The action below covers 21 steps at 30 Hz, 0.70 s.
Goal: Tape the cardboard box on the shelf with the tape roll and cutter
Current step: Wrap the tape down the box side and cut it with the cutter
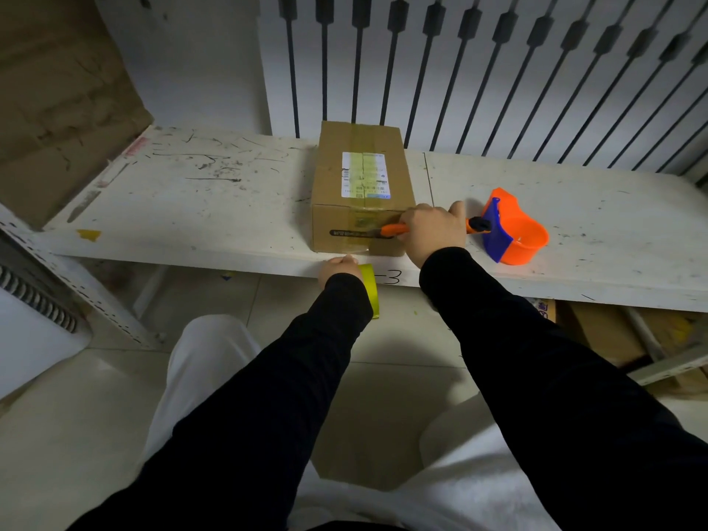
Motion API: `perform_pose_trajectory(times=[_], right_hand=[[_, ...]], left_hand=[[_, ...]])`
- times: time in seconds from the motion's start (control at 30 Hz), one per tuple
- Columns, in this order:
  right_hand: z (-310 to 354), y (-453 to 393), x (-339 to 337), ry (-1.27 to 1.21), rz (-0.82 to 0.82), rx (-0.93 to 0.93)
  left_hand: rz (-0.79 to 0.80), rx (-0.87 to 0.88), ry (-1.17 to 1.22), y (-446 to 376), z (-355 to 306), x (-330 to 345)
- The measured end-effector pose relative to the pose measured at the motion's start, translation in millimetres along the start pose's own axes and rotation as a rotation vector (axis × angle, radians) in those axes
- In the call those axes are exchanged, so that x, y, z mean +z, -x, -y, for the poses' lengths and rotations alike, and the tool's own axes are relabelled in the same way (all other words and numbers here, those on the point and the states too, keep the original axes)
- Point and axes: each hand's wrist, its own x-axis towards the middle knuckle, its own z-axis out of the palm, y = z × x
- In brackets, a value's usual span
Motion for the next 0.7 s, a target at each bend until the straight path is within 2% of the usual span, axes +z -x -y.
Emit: perform_pose_trajectory(times=[0.07, 0.13, 0.2, 0.23, 0.33, 0.47, 0.7], right_hand=[[-2.1, -0.1, -0.4, -0.186, 0.107, 0.034], [-3.0, 1.2, -0.6, -0.608, 0.225, 0.107], [-2.7, 4.8, 0.1, -1.051, 0.227, 0.226], [-3.8, 6.9, 0.7, -1.182, 0.210, 0.283], [-9.4, 10.9, 2.4, -1.410, 0.259, 0.383], [-14.6, 11.4, 4.5, -1.753, 0.337, 0.421], [-20.4, 16.3, 2.0, -1.969, 0.281, 0.428]], left_hand=[[0.009, -0.010, 0.014, 2.9, -2.1, 0.9], [0.071, -0.056, 0.163, 7.1, -7.3, -2.1], [0.084, -0.076, 0.250, 14.7, -9.9, -1.2], [0.088, -0.065, 0.266, 15.7, -11.2, -1.3], [0.105, -0.009, 0.193, 17.6, -10.5, 3.1], [0.121, 0.030, 0.188, 21.3, -8.9, 7.6], [0.108, 0.105, 0.211, 27.5, -5.0, 14.0]])
